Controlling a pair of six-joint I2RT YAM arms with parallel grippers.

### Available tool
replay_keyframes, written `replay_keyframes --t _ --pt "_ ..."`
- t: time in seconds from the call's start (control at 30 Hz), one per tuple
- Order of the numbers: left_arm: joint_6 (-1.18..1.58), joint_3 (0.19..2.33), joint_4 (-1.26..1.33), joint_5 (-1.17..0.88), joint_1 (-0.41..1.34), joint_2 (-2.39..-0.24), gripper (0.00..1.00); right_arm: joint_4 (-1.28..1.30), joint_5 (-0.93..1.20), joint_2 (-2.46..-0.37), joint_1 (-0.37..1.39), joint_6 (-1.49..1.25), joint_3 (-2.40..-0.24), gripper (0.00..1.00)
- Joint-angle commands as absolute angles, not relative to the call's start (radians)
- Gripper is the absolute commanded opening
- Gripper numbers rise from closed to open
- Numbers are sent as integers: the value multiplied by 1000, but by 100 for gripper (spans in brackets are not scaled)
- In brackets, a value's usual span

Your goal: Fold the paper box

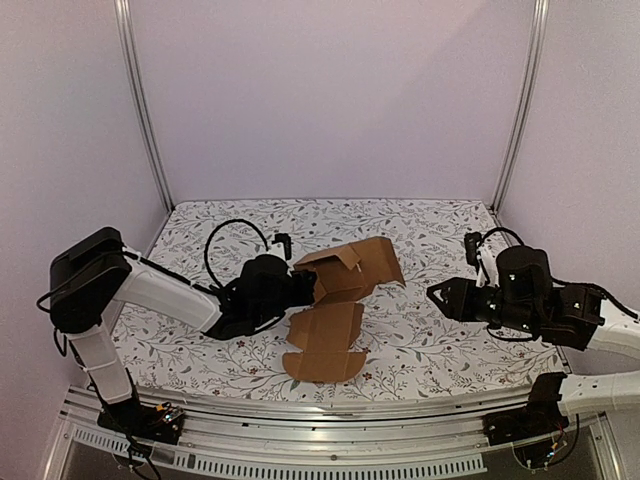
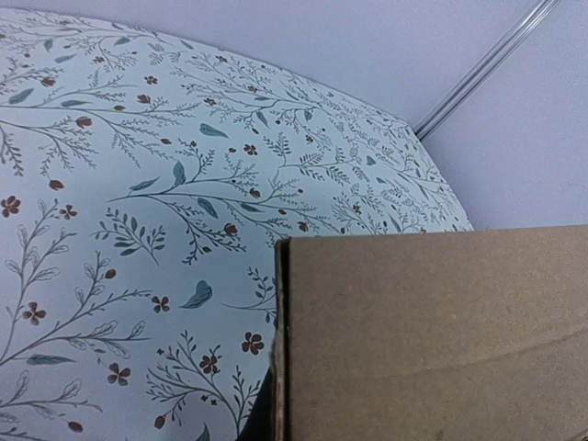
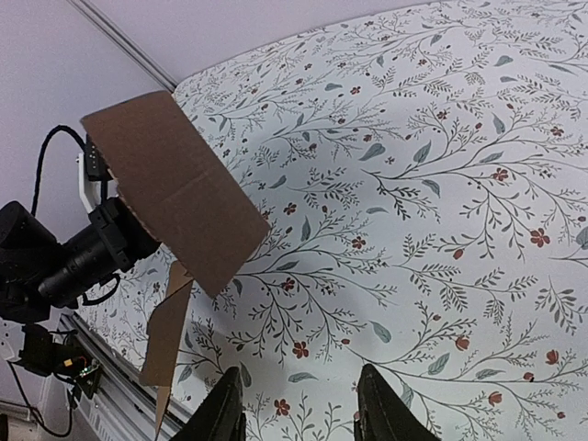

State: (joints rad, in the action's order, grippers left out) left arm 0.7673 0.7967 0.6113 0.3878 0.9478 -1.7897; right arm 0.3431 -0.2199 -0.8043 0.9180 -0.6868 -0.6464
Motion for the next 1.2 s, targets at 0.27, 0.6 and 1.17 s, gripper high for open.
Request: replay_keyframes --t 0.27,0.6,1.17 --pt "913 722 776 261 931 -1739 0 -102 -130 -953 917 -876 -525 50" --pt "960 690 924 208 930 -1761 0 -305 -92 -1120 944 -958 -581 51" --pt "963 675 999 169 930 -1780 0 -408 -98 -1268 976 -980 -676 50"
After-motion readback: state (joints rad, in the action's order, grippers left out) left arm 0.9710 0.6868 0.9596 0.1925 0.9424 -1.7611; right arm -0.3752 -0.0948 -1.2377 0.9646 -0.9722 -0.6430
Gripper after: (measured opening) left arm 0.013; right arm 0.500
